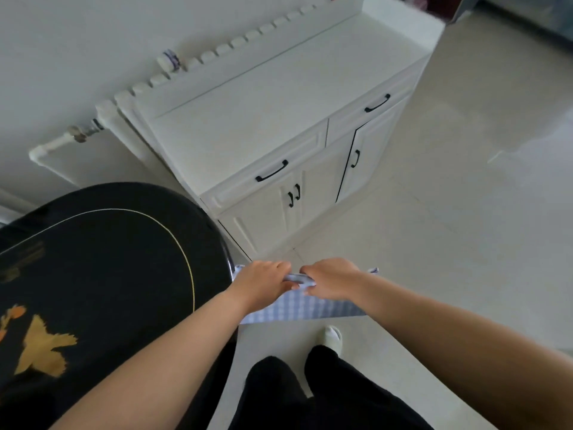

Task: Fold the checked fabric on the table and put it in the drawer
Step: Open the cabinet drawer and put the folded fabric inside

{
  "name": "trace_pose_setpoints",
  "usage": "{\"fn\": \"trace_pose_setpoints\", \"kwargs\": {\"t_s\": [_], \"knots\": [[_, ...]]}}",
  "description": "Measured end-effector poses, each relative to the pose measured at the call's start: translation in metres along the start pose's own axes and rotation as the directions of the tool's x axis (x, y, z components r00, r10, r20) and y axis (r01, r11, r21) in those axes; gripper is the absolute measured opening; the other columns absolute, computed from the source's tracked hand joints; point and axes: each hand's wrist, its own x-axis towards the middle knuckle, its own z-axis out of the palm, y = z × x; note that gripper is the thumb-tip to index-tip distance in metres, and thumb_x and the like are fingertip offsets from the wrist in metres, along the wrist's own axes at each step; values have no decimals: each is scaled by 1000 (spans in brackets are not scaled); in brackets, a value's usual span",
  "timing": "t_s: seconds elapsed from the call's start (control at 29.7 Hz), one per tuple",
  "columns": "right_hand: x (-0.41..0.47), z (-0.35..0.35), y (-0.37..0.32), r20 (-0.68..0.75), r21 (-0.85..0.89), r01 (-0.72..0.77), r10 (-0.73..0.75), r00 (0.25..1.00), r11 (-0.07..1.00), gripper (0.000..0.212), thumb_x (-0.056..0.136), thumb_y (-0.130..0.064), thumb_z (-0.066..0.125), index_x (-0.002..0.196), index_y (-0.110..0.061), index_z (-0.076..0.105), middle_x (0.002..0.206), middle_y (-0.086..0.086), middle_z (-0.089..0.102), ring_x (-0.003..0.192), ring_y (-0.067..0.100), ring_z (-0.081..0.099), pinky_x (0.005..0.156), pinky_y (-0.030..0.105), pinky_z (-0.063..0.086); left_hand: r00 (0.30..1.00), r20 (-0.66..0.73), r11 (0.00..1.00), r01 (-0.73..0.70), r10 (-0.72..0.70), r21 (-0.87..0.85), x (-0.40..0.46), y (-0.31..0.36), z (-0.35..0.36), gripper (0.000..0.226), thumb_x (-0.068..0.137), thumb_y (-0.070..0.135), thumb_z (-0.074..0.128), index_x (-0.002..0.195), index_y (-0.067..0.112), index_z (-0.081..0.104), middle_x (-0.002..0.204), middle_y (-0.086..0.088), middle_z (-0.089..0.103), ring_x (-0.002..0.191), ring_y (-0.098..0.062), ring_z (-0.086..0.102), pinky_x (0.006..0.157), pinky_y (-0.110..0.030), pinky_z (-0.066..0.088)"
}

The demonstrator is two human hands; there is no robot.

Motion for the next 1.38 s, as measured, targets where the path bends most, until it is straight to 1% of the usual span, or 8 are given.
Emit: {"fn": "trace_pose_setpoints", "kwargs": {"t_s": [0.2,0.3,0.47,0.77,1.14,1.24,1.31,1.38], "knots": [[7,-37,80,-119,190,-217,242,963,957,32,93,-46,46,112,-22,52,112,5,63,100,30,59,67,32,37,884,-307,862,179,-352,-474,71,-13,-46,34,95,34,52,122,13,50,121,-6,52,114,-23,48,97,-37,35],[16,-56,107,-137,439,-299,392,909,847,29,91,-47,49,108,-22,53,95,0,63,83,23,61,60,29,39,819,-227,748,321,-527,-582,103,-39,-64,41,96,33,49,131,13,44,134,-7,48,126,-25,41,105,-42,33],[34,-84,131,-157,829,-234,613,775,508,18,88,-39,55,76,-25,53,64,-3,58,50,13,53,44,23,37,863,0,756,442,-505,-483,159,-86,-59,54,97,30,48,144,10,30,152,-12,28,140,-30,23,113,-46,24],[64,-102,162,-11,991,-93,755,655,95,10,86,-32,63,79,-29,58,85,-5,68,77,15,67,72,35,55,862,257,826,498,-437,-264,219,-134,-23,77,94,32,53,151,10,7,160,-9,5,147,-25,6,115,-46,22],[61,-101,163,76,997,-43,804,590,-63,6,82,-32,65,82,-28,61,82,-5,71,64,11,70,49,22,51,919,91,850,391,-384,-354,186,-68,4,60,90,29,55,142,13,31,148,-6,34,138,-25,26,108,-41,29],[57,-102,163,67,997,-19,819,570,-69,6,84,-29,65,80,-27,60,82,-5,70,63,9,69,46,20,49,947,-203,952,200,-248,-231,163,-61,2,49,84,8,59,131,15,47,134,-7,49,125,-29,46,98,-40,40],[54,-102,162,54,998,-5,826,562,-62,7,84,-27,64,79,-26,60,82,-4,70,63,9,68,47,20,49,885,-357,954,266,-298,-138,150,-71,-2,53,78,3,63,128,16,48,132,-11,49,117,-34,51,91,-45,44],[51,-103,158,43,997,23,828,560,-67,6,85,-29,63,80,-25,62,82,-3,71,61,9,69,47,21,50,848,-234,880,457,-475,-129,140,-93,-10,57,83,18,63,136,16,40,139,-12,45,123,-33,47,96,-45,41]]}}
